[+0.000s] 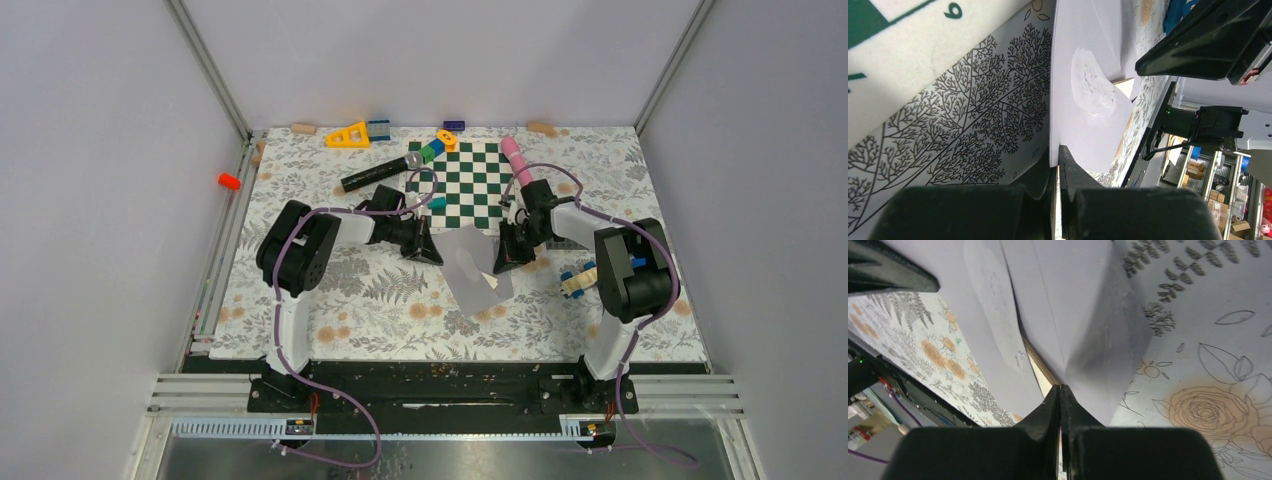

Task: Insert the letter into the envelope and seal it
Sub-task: Place the envelope at the center of the board.

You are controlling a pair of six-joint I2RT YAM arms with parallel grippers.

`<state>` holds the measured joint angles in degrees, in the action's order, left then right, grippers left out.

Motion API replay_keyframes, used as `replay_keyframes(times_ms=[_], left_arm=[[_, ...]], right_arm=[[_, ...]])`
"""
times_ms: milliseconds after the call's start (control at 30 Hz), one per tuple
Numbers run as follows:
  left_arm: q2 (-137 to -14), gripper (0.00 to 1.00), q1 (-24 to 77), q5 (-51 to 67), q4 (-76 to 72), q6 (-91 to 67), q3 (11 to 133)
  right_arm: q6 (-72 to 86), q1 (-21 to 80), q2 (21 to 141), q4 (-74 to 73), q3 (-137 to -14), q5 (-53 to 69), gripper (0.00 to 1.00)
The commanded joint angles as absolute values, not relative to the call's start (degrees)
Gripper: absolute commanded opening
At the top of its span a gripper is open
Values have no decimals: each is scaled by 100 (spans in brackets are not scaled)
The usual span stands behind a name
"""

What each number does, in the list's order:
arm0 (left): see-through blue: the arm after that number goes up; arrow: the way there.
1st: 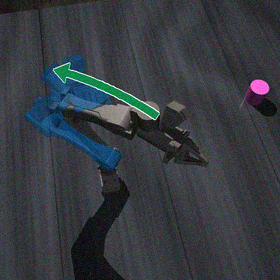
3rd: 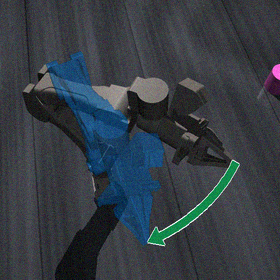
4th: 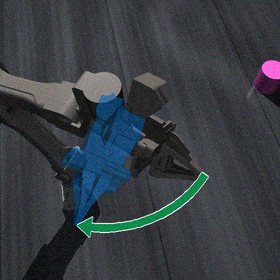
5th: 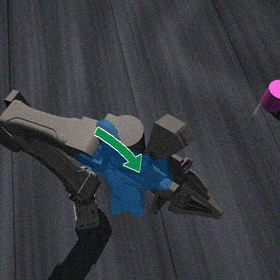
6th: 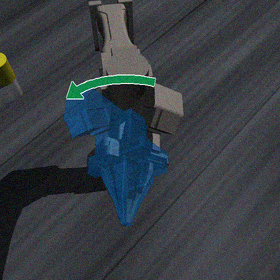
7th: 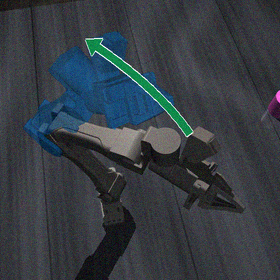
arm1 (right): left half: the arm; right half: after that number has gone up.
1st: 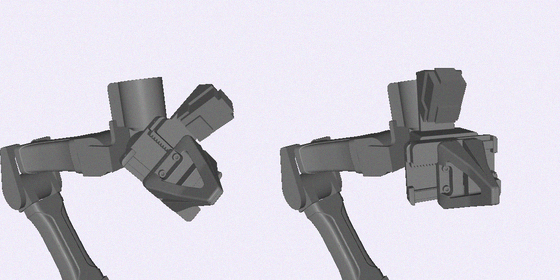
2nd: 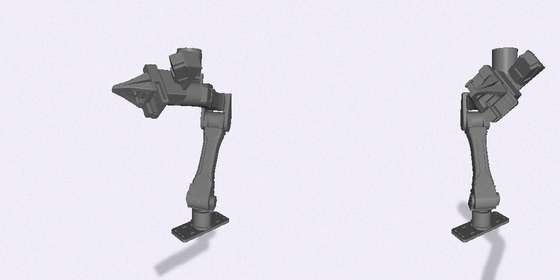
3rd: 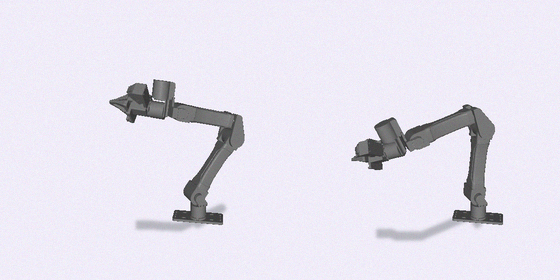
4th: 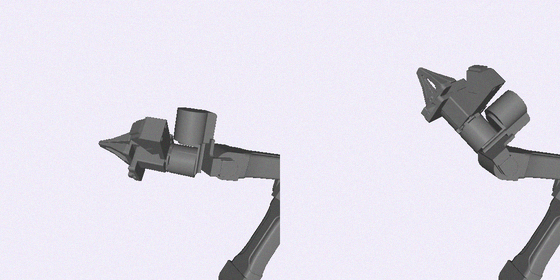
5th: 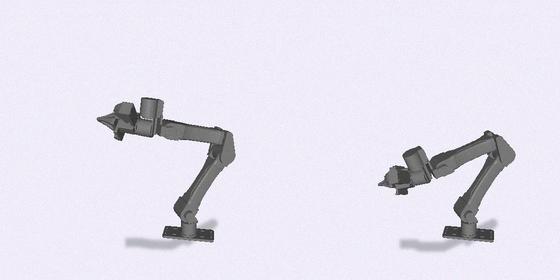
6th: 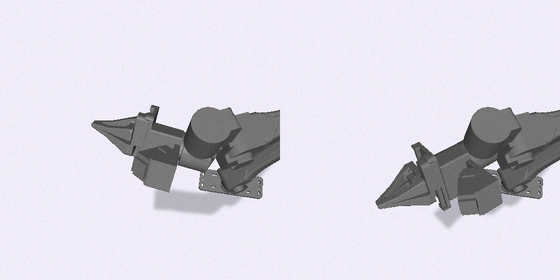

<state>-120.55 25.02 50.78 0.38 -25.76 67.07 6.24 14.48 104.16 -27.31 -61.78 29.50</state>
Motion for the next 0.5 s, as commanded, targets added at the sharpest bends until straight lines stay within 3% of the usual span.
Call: replay_keyframes(times_ms=[0, 200, 333, 467], left_arm=[[-12287, 0, 2574, 4828, 265, -2461, 6729], [-12247, 0, 2575, 4809, 266, -2426, 6707], [-12273, 0, 2575, 4812, 265, -2426, 6726], [-12290, 0, 2575, 4804, 264, -2432, 6727]], right_arm=[[1009, 1420, 10278, -2637, -6187, 2445, 0], [584, 1415, 10395, -2866, -6394, 2587, 0], [260, 1420, 10420, -3133, -6506, 2759, 31], [200, 1415, 10629, -3370, -6640, 3016, 42]])
